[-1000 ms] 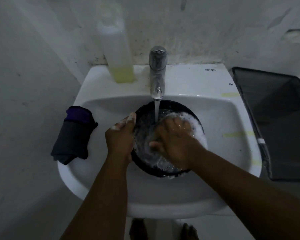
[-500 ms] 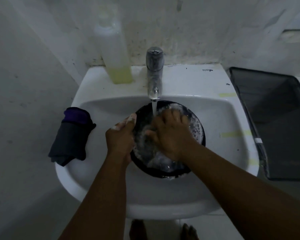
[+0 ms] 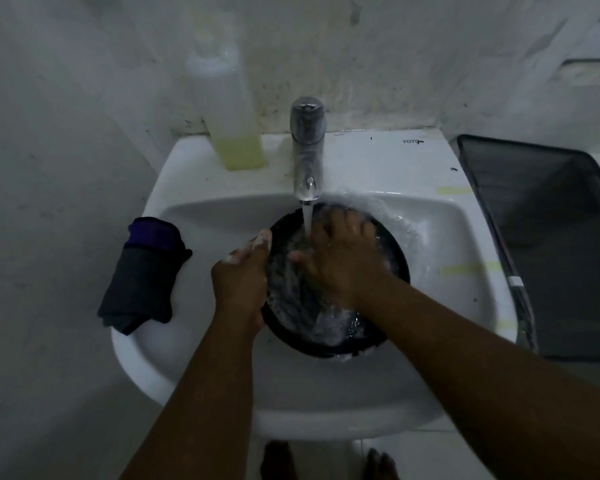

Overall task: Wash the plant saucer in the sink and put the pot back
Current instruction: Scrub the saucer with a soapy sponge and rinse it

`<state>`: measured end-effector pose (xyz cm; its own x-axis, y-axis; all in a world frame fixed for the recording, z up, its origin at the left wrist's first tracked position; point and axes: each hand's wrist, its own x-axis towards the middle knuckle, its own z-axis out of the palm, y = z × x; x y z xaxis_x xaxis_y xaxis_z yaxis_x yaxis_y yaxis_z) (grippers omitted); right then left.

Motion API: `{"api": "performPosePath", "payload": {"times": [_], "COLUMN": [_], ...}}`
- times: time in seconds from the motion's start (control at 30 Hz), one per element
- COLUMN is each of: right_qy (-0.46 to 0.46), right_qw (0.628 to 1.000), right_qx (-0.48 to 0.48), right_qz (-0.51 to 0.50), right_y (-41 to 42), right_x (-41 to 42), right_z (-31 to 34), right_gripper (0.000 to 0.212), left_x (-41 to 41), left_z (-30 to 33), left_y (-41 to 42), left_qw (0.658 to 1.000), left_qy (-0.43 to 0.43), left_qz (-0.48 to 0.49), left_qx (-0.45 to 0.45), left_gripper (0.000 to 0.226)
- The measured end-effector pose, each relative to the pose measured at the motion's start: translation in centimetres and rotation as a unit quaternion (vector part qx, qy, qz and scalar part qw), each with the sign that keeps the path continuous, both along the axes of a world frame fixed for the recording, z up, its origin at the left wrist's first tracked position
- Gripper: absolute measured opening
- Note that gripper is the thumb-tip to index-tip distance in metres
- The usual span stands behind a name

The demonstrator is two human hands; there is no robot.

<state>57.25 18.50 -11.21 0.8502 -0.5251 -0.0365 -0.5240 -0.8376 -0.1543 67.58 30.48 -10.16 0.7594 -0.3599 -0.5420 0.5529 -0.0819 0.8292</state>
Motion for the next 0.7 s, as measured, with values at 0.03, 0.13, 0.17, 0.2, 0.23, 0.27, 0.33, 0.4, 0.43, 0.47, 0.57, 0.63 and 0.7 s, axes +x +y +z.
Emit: {"api": "performPosePath", "payload": {"times": [0.03, 0.13, 0.17, 0.2, 0.23, 0.27, 0.33, 0.4, 0.43, 0.47, 0.57, 0.63, 0.7], "right_qy": [-0.007, -0.026, -0.029, -0.023, -0.012, -0.002, -0.014, -0.058, -0.071, -0.084, -0.17, -0.227, -0.244], "right_qw": [1.0, 0.994, 0.991, 0.987, 0.983, 0.981, 0.98, 0.981, 0.982, 0.981, 0.974, 0.967, 0.963], "right_qx": [0.008, 0.049, 0.072, 0.103, 0.132, 0.148, 0.145, 0.111, 0.097, 0.093, 0.078, 0.051, 0.05], "right_qz": [0.007, 0.089, 0.11, 0.12, 0.123, 0.128, 0.138, 0.145, 0.149, 0.148, 0.126, 0.107, 0.099], "right_y": [0.9, 4.3, 5.0, 5.3, 5.3, 5.2, 4.9, 4.6, 4.5, 4.4, 4.2, 3.7, 3.2], "right_x": [0.8, 0.4, -0.5, -1.5, -2.4, -3.4, -4.9, -5.8, -6.1, -6.1, -6.1, -5.7, -5.1], "right_z": [-0.1, 0.1, 0.5, 0.9, 1.2, 1.4, 1.7, 1.7, 1.8, 1.8, 2.7, 3.0, 3.5], "right_gripper": [0.065, 0.067, 0.064, 0.063, 0.063, 0.064, 0.066, 0.068, 0.069, 0.069, 0.051, 0.047, 0.048], "left_x": [-0.1, 0.1, 0.3, 0.5, 0.7, 0.8, 0.9, 0.8, 0.9, 0.9, 1.2, 1.4, 1.7], "left_z": [0.1, 0.5, 0.5, 0.6, 0.6, 0.5, 0.5, 0.6, 0.6, 0.6, 0.5, 0.4, -0.2], "left_y": [0.0, 0.2, 0.3, 0.4, 0.4, 0.5, 0.5, 0.6, 0.6, 0.7, 1.0, 1.2, 1.3], "left_qw": [1.0, 1.0, 1.0, 1.0, 0.999, 0.999, 0.999, 0.999, 0.998, 0.998, 0.994, 0.991, 0.987], "left_qy": [0.002, 0.003, 0.0, 0.0, 0.001, 0.004, 0.014, 0.029, 0.035, 0.04, 0.06, 0.091, 0.121], "left_qz": [0.002, 0.006, 0.002, 0.001, 0.004, 0.006, 0.005, 0.011, 0.016, 0.023, 0.033, 0.048, 0.045], "left_qx": [0.002, 0.017, 0.026, 0.032, 0.033, 0.037, 0.037, 0.035, 0.04, 0.05, 0.08, 0.082, 0.091], "left_gripper": [0.032, 0.031, 0.033, 0.037, 0.043, 0.048, 0.054, 0.054, 0.052, 0.051, 0.046, 0.059, 0.07]}}
